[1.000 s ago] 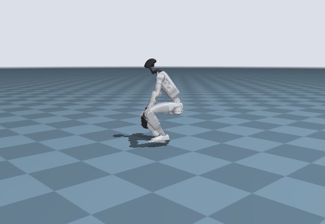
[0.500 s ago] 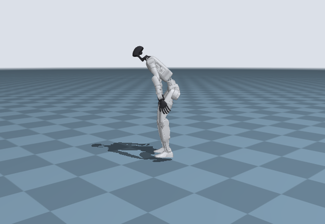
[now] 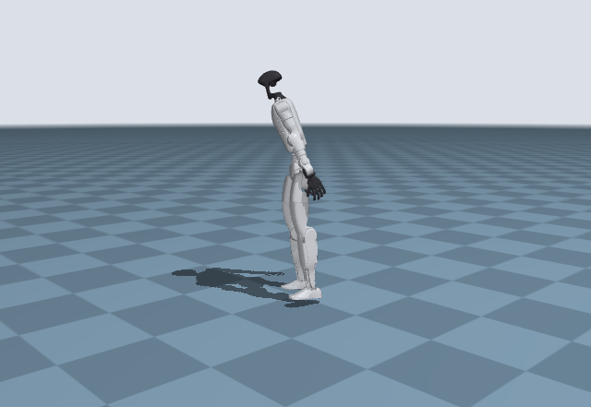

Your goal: Upper body actions

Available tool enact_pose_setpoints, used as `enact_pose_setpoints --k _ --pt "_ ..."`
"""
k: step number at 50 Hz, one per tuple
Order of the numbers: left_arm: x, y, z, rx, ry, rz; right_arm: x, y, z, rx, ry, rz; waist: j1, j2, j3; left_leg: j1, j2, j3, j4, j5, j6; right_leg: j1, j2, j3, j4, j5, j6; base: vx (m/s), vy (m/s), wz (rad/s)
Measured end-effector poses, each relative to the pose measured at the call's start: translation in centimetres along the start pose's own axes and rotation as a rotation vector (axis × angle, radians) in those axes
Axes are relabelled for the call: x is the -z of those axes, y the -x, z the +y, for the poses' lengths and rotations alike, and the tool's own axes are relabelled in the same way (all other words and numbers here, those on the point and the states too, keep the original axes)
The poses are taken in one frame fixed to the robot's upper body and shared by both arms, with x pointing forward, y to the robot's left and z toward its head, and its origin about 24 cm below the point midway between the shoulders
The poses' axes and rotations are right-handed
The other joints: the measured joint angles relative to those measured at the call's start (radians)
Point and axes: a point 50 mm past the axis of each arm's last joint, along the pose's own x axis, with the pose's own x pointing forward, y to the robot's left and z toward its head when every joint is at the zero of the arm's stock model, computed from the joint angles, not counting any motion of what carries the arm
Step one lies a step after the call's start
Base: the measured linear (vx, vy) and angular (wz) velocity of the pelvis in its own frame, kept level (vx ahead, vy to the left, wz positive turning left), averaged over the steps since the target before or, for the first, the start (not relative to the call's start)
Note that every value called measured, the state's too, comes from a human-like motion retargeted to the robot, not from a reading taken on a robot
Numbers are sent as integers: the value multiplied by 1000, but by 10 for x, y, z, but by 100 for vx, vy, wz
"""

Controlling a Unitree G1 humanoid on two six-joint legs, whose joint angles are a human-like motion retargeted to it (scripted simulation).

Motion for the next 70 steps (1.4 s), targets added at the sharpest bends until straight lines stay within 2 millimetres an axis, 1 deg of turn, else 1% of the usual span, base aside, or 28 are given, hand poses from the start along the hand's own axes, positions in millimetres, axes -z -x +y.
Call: enact_pose_setpoints --k 4,8,11,14,17,18,20,23,27,30,32,34,37,38,40,43,45,47,50,52,54,56,58,60,63,65,68,70 --pt "-35 4 -1 -29 -84 -98 -37 6 -20 80 72 -125 11 -3 -9 2 -3 3 0 4 0 4 -3 -10 -2 3 2 0 0 0" --pt "-70 11 -14 -1 -102 -203 -72 15 -37 121 108 -251 11 -5 -10 1 -6 2 8 4 0 10 -9 -21 7 -3 2 0 0 0" --pt "-98 19 -24 30 -126 -286 -100 27 -49 134 138 -356 8 -5 -4 -9 -1 16 30 -3 0 3 -14 -31 28 -17 0 -4 4 1" --pt "-135 33 -29 24 -182 -382 -133 44 -65 170 153 -474 8 -1 14 -51 11 14 87 -25 -3 -38 -32 -33 98 -52 -5 -14 8 8" --pt "-181 56 -33 -10 -239 -510 -171 70 -85 243 168 -611 26 1 42 -134 40 18 201 -73 -10 -146 -66 16 253 -116 -14 -26 8 -25" --pt "-196 66 -34 -21 -259 -559 -184 80 -93 272 180 -659 35 -4 49 -173 47 19 260 -100 -13 -189 -81 44 310 -142 -15 -25 6 -13" --pt "-228 89 -36 -45 -302 -661 -206 103 -110 332 206 -749 23 1 64 -261 61 -17 389 -155 -19 -247 -114 25 416 -192 -21 -22 5 27" --pt "-272 130 -40 -81 -339 -810 -235 142 -134 429 259 -867 23 -5 70 -391 70 -25 577 -235 -21 -391 -155 86 619 -282 -36 -16 8 11" --pt "-325 200 -52 -119 -366 -1038 -272 208 -160 562 315 -1049 10 -8 73 -593 62 -38 815 -319 -9 -603 -196 164 862 -382 -56 -23 10 19" --pt "-353 256 -67 -156 -377 -1223 -291 259 -174 653 348 -1185 9 -1 78 -734 68 -30 970 -365 12 -749 -197 196 1001 -423 -75 -22 4 20" --pt "-366 294 -75 -186 -395 -1343 -300 292 -181 716 372 -1263 11 -1 80 -818 79 -8 1064 -391 35 -843 -202 200 1084 -452 -97 -20 -1 17" --pt "-374 328 -82 -216 -407 -1445 -307 321 -183 779 396 -1333 2 3 87 -904 89 -4 1156 -410 50 -923 -203 193 1162 -476 -122 -21 -2 22" --pt "-381 369 -93 -231 -444 -1555 -315 357 -185 873 422 -1409 -7 2 93 -1017 94 1 1275 -440 72 -1039 -209 191 1276 -513 -161 -19 -5 27" --pt "-381 380 -97 -231 -455 -1584 -315 366 -186 901 424 -1424 -6 -1 96 -1048 93 3 1310 -451 78 -1072 -213 193 1311 -526 -174 -14 -4 22" --pt "-382 395 -103 -233 -468 -1627 -317 378 -187 941 425 -1441 -6 -4 101 -1097 92 6 1372 -471 87 -1124 -224 198 1373 -547 -197 -10 -3 16" --pt "-382 404 -104 -259 -477 -1660 -321 385 -184 941 442 -1450 -11 -4 110 -1133 98 12 1435 -497 94 -1170 -236 201 1436 -566 -221 -2 0 3" --pt "-382 403 -100 -298 -482 -1667 -323 384 -182 931 439 -1450 -15 -3 114 -1139 99 13 1455 -507 97 -1179 -239 203 1458 -576 -229 0 0 0" --pt "-382 396 -96 -331 -488 -1653 -323 379 -181 924 429 -1442 -16 -3 112 -1131 97 11 1452 -511 97 -1171 -239 206 1458 -580 -228 0 0 0" --pt "-381 378 -92 -342 -513 -1613 -322 364 -181 924 433 -1406 -16 -3 106 -1094 92 8 1404 -503 94 -1130 -236 207 1414 -567 -211 2 -1 -2" --pt "-380 362 -89 -326 -530 -1570 -320 350 -180 919 448 -1362 -15 -3 101 -1048 86 6 1338 -492 87 -1081 -234 203 1352 -544 -191 5 -3 -9" --pt "-377 344 -85 -312 -537 -1514 -317 331 -179 902 449 -1311 -14 -6 97 -985 79 5 1248 -472 76 -1016 -230 198 1270 -513 -165 6 -3 -12" --pt "-373 322 -80 -299 -535 -1453 -314 308 -175 867 444 -1263 -13 -8 91 -910 72 6 1137 -436 66 -939 -222 192 1169 -477 -137 7 -2 -17" --pt "-367 296 -72 -283 -534 -1381 -309 281 -167 815 452 -1210 -13 -11 88 -818 67 13 1004 -386 58 -847 -209 184 1051 -433 -108 10 -2 -23" --pt "-357 265 -66 -268 -530 -1293 -300 251 -158 755 465 -1145 -11 -11 78 -723 62 21 859 -327 49 -753 -191 175 918 -379 -79 13 0 -27" --pt "-331 209 -58 -227 -527 -1134 -278 196 -141 675 423 -1018 2 -13 66 -564 62 41 623 -224 29 -595 -154 159 687 -277 -39 17 -1 -35" --pt "-305 169 -60 -179 -512 -1009 -253 156 -127 617 390 -921 26 -11 55 -459 61 51 470 -155 15 -485 -124 141 526 -203 -17 21 -8 -41" --pt "-253 112 -66 -71 -451 -816 -204 97 -101 535 349 -733 55 -4 45 -300 45 24 282 -85 -3 -317 -79 109 319 -114 7 27 -12 -26" --pt "-216 80 -62 -14 -392 -703 -168 65 -80 477 341 -599 60 -8 38 -201 27 5 186 -54 -2 -215 -59 91 211 -72 13 37 -12 -9"
